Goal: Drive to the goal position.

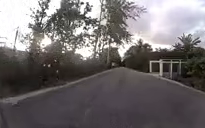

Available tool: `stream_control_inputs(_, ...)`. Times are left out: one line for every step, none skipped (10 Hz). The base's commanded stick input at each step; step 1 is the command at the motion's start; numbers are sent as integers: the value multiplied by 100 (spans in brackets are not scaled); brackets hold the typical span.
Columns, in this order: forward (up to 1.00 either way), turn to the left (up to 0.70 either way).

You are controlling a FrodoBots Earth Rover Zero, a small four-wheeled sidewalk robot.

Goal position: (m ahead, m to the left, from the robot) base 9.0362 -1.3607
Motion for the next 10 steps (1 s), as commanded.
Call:
stream_control_inputs(70,0)
stream_control_inputs(70,0)
stream_control_inputs(70,0)
stream_control_inputs(70,0)
stream_control_inputs(70,0)
stream_control_inputs(70,0)
stream_control_inputs(70,0)
stream_control_inputs(70,0)
stream_control_inputs(70,-1)
stream_control_inputs(70,-28)
